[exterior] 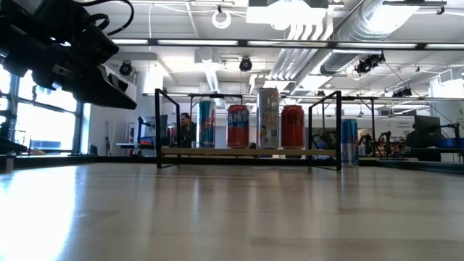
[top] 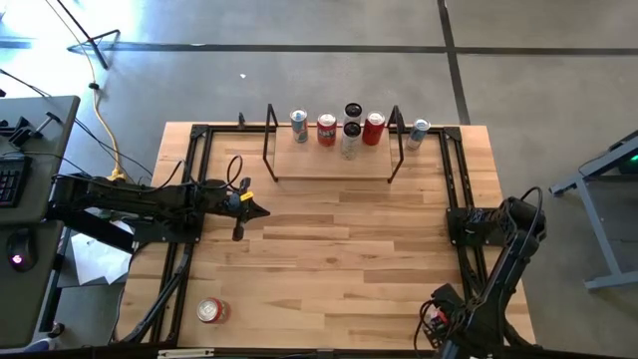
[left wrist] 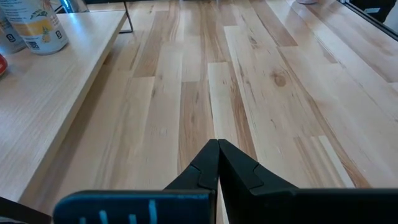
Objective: Place canned beverage on shelf
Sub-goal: Put the red-black soda can on the shelf aligned with the other red-black soda can
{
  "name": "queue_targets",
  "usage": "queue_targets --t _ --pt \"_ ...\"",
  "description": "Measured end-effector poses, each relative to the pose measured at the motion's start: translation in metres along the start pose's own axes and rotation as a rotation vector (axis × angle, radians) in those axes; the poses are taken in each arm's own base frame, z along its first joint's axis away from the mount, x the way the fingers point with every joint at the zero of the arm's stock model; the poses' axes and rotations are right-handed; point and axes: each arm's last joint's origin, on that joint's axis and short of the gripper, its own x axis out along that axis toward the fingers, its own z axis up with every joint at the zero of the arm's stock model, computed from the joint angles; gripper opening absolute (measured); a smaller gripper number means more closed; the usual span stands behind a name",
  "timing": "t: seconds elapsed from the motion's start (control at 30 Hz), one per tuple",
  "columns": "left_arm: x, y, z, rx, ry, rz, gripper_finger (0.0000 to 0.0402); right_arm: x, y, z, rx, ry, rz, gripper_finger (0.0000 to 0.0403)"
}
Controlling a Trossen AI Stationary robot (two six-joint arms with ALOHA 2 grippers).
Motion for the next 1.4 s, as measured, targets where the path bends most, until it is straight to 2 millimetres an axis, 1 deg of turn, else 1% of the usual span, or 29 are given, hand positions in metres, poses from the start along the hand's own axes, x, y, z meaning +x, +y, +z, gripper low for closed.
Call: queue_targets --t 0.13,0.3,0.4,0.47,0.53,0.6,0.67,0.73,0.77,0.8,0.9,0.97,1.07,1.2,1.4 --pt "0.0 0.0 0.0 0.0 0.0 0.0 0.0 -0.001 0.003 0.004 0.013 0.007 0.006 0.0288" --pt "0.0 0.0 0.0 0.0 0.0 0.0 0.0 -0.01 0.007 0.014 0.002 0.022 0.05 0.0288" --pt "0.0 0.0 0.0 0.0 0.0 0.0 0.0 -0.022 0.012 0.02 -0.027 0.033 0.08 0.0285" --pt "0.0 0.0 0.0 0.0 0.001 0.0 0.0 -0.031 0.012 0.025 -0.043 0.032 0.079 0.0272" --pt "0.0 0.0 0.0 0.0 0.004 0.0 0.0 -0.038 0.012 0.028 -0.054 0.03 0.079 0.0246" --pt "0.0 0.0 -0.001 -0.001 0.007 0.0 0.0 -0.045 0.012 0.027 -0.067 0.041 0.095 0.0201" --pt "0.0 0.0 -0.001 -0.004 0.009 -0.001 0.0 -0.049 0.011 0.023 -0.069 0.059 0.109 0.0136" --pt "0.0 0.0 -0.001 -0.008 0.009 -0.001 0.0 -0.052 0.009 0.014 -0.061 0.083 0.14 0.0061" --pt "0.0 0.0 -0.001 -0.008 0.01 -0.001 0.0 -0.052 0.008 0.008 -0.057 0.099 0.159 0.0032" --pt "0.0 0.0 -0.001 -0.008 0.011 -0.001 0.0 -0.051 0.008 0.003 -0.053 0.119 0.172 0.0016" --pt "0.0 0.0 -0.001 -0.009 0.013 -0.001 0.0 -0.041 0.008 -0.012 -0.008 0.212 0.137 0.0027" --pt "0.0 0.0 -0.002 -0.009 0.016 -0.001 0.0 -0.031 0.01 -0.022 -0.014 0.262 0.107 0.0025" --pt "0.0 0.0 -0.002 -0.009 0.016 -0.001 0.0 -0.02 0.011 -0.029 -0.03 0.239 0.116 0.0006" --pt "0.0 0.0 -0.001 -0.009 0.015 -0.001 0.0 -0.005 0.012 -0.028 -0.056 0.219 0.074 0.0005" --pt "0.0 0.0 -0.002 -0.009 0.018 -0.002 0.0 0.016 0.016 -0.014 -0.104 0.187 0.034 0.0001"
